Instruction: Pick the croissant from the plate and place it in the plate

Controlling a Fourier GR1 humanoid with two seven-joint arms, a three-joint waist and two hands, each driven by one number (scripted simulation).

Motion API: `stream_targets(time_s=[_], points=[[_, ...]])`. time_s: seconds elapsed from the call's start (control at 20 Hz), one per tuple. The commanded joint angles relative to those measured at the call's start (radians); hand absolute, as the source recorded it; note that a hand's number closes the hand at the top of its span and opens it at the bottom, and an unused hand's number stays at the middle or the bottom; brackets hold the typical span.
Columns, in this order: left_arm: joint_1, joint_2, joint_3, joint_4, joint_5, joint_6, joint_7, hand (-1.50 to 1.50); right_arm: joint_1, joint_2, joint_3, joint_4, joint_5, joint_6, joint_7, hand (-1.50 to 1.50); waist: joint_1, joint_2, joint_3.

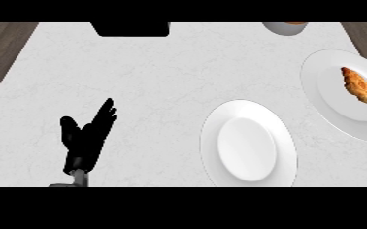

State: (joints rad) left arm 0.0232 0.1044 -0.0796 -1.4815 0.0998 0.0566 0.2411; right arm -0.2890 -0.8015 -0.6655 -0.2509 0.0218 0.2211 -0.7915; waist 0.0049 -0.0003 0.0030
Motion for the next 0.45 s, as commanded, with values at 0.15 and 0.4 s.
stream_targets(time_s=[0.15,0.4], points=[[0.063,-0.031,-0.03,-0.023,-0.04,0.016,-0.013,0.0,0.123,0.024,0.044,-0.045,-0.015,0.005,-0.063,-1.5,-0.004,0.0,-0.003],[0.058,-0.025,-0.008,-0.02,-0.022,-0.006,0.008,0.0,0.195,0.08,0.068,-0.17,-0.059,-0.018,-0.011,-1.5,-0.01,-0.002,-0.005]])
